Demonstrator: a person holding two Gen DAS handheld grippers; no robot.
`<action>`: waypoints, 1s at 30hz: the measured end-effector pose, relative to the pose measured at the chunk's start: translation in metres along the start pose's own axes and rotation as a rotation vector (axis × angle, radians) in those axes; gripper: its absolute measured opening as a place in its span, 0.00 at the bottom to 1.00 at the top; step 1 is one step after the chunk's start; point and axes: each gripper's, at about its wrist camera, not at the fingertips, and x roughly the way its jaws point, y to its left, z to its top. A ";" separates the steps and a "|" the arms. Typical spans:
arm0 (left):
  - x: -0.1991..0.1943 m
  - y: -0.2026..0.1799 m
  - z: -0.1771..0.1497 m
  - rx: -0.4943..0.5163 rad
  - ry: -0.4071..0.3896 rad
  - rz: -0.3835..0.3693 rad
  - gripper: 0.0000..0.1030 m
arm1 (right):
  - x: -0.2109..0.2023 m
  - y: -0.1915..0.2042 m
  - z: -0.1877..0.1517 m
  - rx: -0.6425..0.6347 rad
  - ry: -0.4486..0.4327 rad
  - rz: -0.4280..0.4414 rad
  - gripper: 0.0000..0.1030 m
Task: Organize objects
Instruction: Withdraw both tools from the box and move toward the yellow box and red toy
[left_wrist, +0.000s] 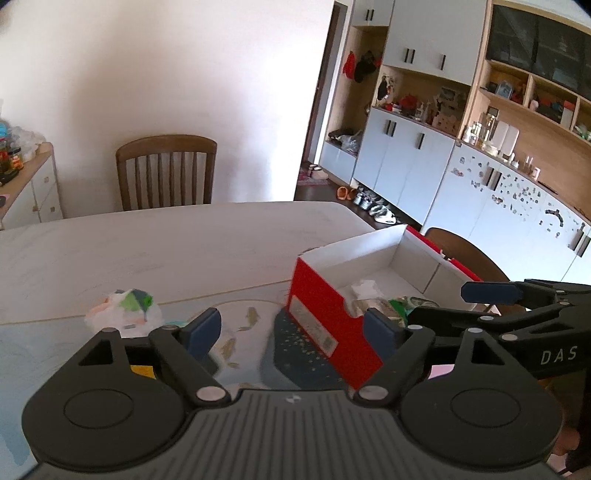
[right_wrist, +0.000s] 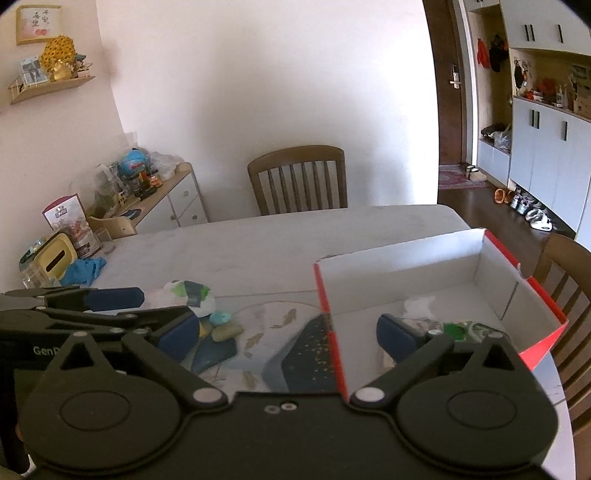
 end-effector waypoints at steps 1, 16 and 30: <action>-0.002 0.003 -0.001 -0.002 -0.002 0.002 0.83 | 0.001 0.004 0.000 -0.001 0.003 0.003 0.99; -0.022 0.061 -0.025 -0.065 -0.045 0.049 1.00 | 0.025 0.049 -0.005 -0.045 0.042 0.028 0.99; 0.000 0.114 -0.052 -0.150 0.027 0.103 1.00 | 0.075 0.069 -0.006 -0.077 0.114 0.026 0.99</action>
